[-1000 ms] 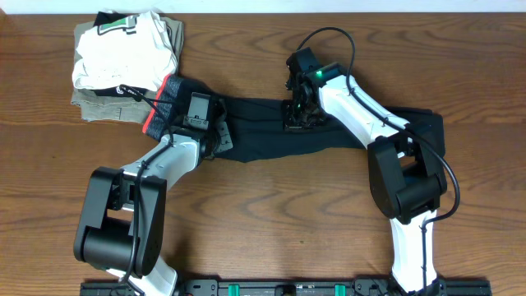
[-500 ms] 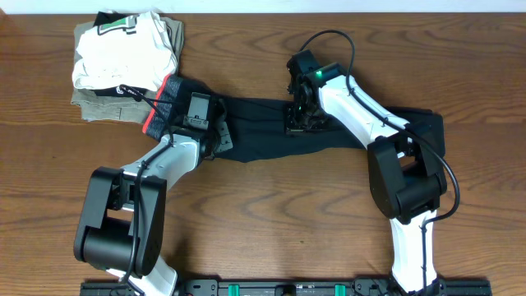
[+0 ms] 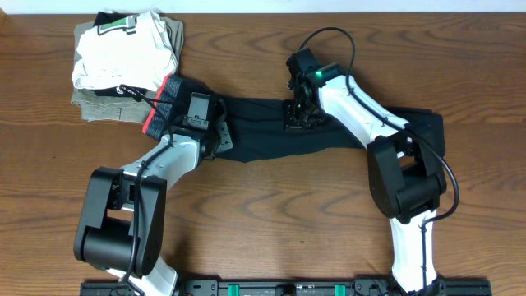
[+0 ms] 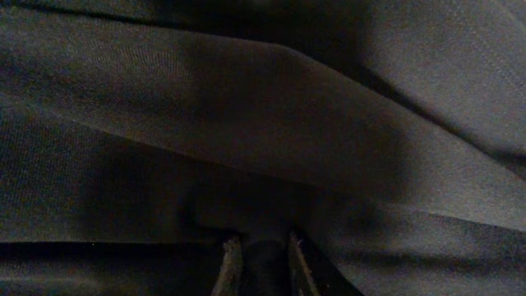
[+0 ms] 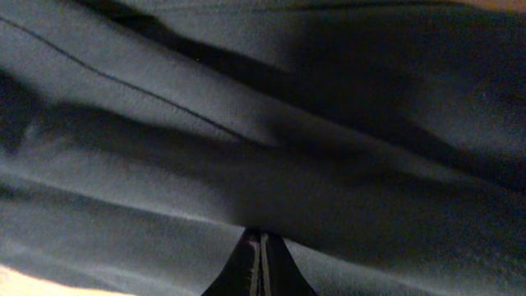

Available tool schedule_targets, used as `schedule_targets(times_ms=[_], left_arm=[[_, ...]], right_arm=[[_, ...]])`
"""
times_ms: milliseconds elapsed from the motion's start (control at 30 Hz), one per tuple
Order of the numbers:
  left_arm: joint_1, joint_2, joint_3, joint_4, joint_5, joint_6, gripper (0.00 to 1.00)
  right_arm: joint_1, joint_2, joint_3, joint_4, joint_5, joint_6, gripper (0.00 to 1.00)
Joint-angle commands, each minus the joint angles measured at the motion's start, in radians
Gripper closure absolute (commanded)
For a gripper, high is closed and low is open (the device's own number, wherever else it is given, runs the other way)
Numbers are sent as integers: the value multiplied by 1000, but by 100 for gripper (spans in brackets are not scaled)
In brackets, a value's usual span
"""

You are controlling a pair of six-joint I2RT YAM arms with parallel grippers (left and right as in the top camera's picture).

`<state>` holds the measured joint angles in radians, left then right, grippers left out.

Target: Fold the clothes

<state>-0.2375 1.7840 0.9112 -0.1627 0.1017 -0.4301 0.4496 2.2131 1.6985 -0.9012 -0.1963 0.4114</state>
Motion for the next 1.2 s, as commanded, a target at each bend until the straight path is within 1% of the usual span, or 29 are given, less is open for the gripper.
schedule_targets(times_ms=[0,167,333,600,833,967,1167], left_arm=[[-2,32,-1,-11,14,-2,78],[-2,32,-1,-11,14,-2,78],[-2,32,-1,-11,14,-2,78],[-1,32,-1,-15,13,-1,78],[7,32,-1,-15,-44,-1,78],[43,32,-1,-15,-47,-2,78],[138,32,-1,-29,-50,-2,78]], right_arm=[[7,58,-8,8,21,27,99],[-2,100,-8,31,41,30,99],[-18,100,3,53,95,39,99],[-75,100,4,104,103,41,99],[-130,100,4,105,103,39,99],[-157,100,4,81,103,25,99],[-178,94,4,40,111,-1,99]])
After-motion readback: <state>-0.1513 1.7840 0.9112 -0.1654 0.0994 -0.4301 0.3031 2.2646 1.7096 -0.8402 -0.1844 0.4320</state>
